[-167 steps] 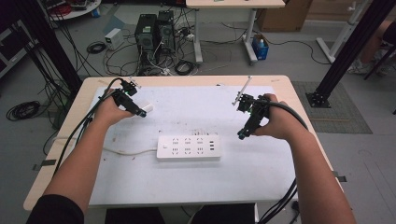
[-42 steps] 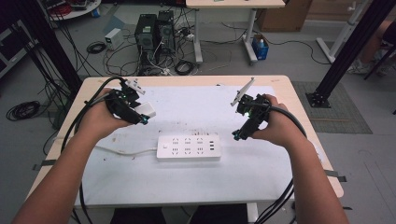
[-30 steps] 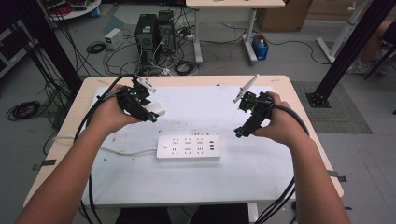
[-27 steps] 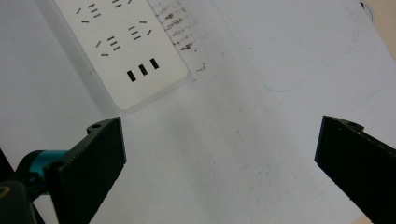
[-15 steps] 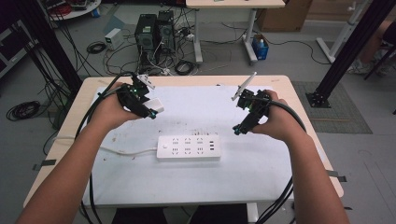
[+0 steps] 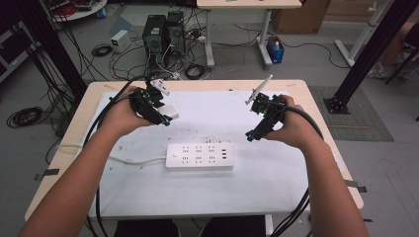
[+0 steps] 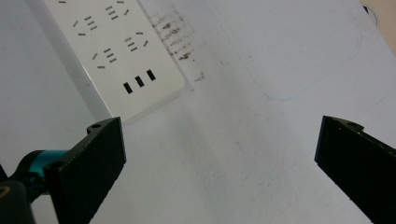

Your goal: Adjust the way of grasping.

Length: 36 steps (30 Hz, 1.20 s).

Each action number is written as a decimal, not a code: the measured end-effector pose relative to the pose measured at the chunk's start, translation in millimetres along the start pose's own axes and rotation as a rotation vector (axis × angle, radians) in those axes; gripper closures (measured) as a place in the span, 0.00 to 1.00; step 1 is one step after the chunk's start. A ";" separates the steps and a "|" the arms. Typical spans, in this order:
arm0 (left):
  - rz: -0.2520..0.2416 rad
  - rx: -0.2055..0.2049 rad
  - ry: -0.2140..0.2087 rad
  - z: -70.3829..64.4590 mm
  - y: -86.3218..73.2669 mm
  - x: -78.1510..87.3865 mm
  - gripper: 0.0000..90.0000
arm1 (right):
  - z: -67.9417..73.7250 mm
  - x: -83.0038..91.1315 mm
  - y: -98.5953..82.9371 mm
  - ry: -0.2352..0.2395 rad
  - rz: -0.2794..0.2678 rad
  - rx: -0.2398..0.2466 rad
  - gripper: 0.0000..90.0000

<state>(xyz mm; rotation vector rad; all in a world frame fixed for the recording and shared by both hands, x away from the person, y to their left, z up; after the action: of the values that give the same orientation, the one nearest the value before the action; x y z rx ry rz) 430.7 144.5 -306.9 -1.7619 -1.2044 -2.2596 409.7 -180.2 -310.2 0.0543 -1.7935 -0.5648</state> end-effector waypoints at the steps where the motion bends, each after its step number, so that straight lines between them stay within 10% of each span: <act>1: 0.000 0.000 0.000 0.0 0.0 0.0 0.47 | 0.5 0.1 0.6 0.004 -0.009 -0.006 0.01; 24: -0.101 -0.181 -0.066 -47.7 -3.2 -39.5 0.47 | 9.6 -42.7 24.5 0.229 -0.265 -0.306 0.02; 36: -0.145 -0.208 -0.076 -58.6 -8.4 -47.3 0.47 | 14.1 -65.4 43.5 0.352 -0.353 -0.401 0.04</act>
<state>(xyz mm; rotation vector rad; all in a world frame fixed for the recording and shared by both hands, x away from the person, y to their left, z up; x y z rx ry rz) 396.2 96.6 -354.5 -1.9039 -1.1847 -2.5034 427.5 -116.0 -354.0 0.1852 -1.3090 -1.0890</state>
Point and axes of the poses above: each handheld gripper's, and its own axes: x roughly backward along the jaws, y roughly out of its top, z roughly to its left, the point moved 3 cm from there along -x, roughly forward along the jaws, and after that the axes turned 10 degrees about x, right-handed, at the moved point
